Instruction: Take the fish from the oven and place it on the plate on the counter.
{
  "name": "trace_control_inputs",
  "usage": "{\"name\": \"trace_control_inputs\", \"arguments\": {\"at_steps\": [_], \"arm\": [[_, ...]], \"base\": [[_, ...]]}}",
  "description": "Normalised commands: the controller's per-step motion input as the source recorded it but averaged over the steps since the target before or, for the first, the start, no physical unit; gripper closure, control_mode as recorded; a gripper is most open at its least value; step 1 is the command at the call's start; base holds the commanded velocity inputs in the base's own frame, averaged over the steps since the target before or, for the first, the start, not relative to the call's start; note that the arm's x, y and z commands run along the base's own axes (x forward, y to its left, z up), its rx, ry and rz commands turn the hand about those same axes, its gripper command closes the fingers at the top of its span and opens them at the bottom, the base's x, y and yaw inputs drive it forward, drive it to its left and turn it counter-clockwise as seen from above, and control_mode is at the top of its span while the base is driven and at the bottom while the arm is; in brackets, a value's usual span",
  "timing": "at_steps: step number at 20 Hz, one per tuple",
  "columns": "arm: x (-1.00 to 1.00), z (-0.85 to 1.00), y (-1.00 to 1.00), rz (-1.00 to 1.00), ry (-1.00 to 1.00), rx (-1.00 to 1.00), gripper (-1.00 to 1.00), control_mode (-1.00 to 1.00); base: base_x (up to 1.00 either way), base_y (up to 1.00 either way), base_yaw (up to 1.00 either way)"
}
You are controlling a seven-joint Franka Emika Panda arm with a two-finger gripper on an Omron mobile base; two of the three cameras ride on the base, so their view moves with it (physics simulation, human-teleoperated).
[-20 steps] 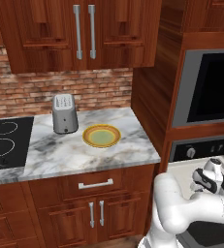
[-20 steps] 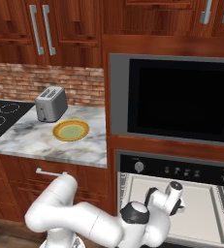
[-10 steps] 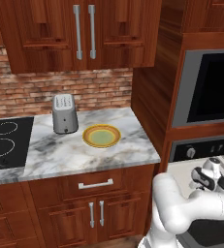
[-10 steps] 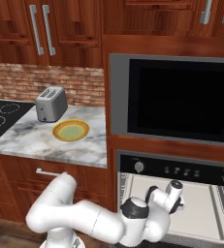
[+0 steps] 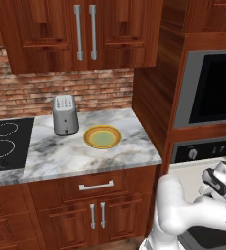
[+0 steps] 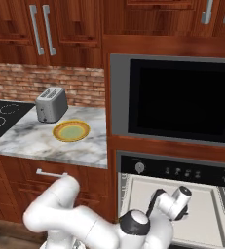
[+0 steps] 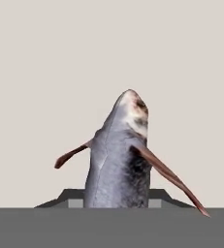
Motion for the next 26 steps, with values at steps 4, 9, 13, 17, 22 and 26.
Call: {"name": "trace_control_inputs", "arguments": {"at_steps": [4,9,13,17,22,26], "arm": [[-0.84,0.62,0.20,-0.01,-0.01,0.00,1.00,-1.00],[-0.80,0.93,0.05,0.00,-0.12,0.00,1.00,-1.00],[-0.76,1.00,0.21,0.00,-0.12,0.01,1.00,-1.00],[-0.61,1.00,0.34,0.00,-0.05,0.06,1.00,-1.00],[-0.38,1.00,0.44,0.00,-0.05,0.08,1.00,-1.00],[-0.16,1.00,0.48,-0.01,-0.06,0.01,1.00,-1.00]], "base": [[0.00,0.00,0.00],[0.00,0.00,0.00],[0.00,0.00,0.00],[0.00,0.00,0.00],[0.00,0.00,0.00],[0.00,0.00,0.00]]}}
